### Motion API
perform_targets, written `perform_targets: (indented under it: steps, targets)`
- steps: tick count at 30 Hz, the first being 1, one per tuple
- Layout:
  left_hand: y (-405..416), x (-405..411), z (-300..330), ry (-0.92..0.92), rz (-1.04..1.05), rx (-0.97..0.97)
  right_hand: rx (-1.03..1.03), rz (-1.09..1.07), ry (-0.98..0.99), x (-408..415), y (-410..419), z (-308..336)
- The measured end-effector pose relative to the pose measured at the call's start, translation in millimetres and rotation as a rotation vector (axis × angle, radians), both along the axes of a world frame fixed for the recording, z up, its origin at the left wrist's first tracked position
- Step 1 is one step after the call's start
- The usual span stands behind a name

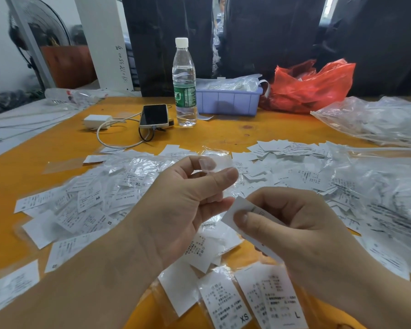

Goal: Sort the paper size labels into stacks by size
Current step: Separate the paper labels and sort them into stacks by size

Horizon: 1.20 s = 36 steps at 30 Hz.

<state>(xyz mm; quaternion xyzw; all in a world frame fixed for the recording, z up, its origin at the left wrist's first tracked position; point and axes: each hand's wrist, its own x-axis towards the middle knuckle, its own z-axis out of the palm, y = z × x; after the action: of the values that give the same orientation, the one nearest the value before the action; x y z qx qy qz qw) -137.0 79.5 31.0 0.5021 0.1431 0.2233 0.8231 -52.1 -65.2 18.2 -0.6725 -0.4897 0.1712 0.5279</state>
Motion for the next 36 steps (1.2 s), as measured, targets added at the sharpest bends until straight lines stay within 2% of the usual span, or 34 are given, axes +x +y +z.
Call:
perform_targets:
  steps: [4, 13, 16, 23, 29, 36]
  targets:
    - [-3, 3, 0, -0.015, 0.023, -0.031, 0.071, 0.025, 0.096, 3, 2, 0]
    - [-3, 2, -2, 0.003, 0.023, -0.047, 0.086, 0.188, 0.370, 6, 4, -1]
    - [-3, 2, -3, 0.025, 0.023, -0.033, 0.107, 0.164, 0.361, 7, 4, 0]
    - [5, 0, -1, 0.070, -0.051, 0.052, 0.116, -0.041, 0.247, 14, 2, 0]
    - [3, -5, 3, 0.054, -0.014, 0.107, 0.048, 0.044, 0.246, 9, 2, 1]
    - [0, -4, 4, 0.008, -0.025, 0.040, 0.133, -0.013, 0.292, 11, 1, 2]
